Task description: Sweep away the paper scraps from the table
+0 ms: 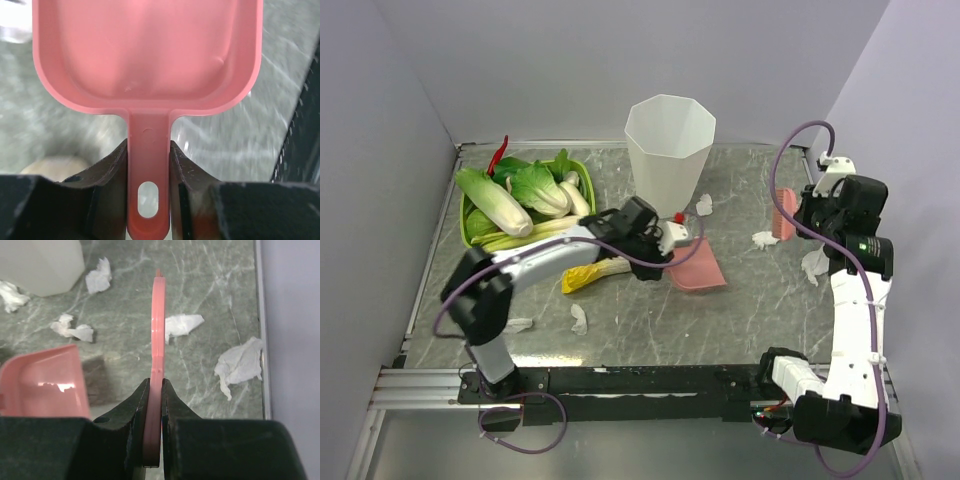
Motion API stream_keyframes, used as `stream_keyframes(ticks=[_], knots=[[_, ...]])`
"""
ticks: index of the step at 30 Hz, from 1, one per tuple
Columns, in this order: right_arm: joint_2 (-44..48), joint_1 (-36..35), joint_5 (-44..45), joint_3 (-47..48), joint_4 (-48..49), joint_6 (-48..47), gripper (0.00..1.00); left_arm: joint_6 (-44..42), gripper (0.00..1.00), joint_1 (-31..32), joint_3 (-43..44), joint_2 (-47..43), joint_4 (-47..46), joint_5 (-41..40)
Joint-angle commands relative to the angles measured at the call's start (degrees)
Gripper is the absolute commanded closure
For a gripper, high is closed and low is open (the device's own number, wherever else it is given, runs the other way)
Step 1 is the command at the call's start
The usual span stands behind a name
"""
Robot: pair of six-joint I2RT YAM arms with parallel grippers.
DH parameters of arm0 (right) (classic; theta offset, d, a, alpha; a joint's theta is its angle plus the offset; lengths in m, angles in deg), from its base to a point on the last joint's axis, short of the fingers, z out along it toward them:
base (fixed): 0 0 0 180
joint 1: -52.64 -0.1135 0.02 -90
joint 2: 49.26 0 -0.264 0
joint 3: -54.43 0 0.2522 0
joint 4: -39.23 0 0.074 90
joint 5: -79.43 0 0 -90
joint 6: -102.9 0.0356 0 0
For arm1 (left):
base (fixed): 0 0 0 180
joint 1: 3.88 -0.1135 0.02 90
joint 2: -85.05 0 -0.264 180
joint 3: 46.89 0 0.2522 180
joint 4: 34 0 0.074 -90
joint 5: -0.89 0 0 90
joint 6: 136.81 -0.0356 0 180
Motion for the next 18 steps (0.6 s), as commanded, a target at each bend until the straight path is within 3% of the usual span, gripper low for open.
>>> stream_keyframes(ticks=[1, 10, 13, 18], knots=[[-1.5, -0.2, -8.5, 3.4, 0.4, -2.2, 1.00, -9.8, 0.99, -2.4, -2.9, -10.4, 6.0, 6.3], [1.1, -3.1, -21.5, 2.2, -7.3, -21.1, 1.00, -17.2, 0.99, -9.5, -7.8, -25.9, 14.2, 4.3], [0.7, -8.6, -22.1, 4.0, -11.1, -25.8, 1.00, -21.2, 0.99, -13.6, -6.7, -31.8, 20.0, 4.3], [-0.6, -23.8, -16.6, 5.0, -13.9, -26.5, 1.00, -23.5, 0.99, -24.1, -9.9, -41.9, 26.7, 0.1]])
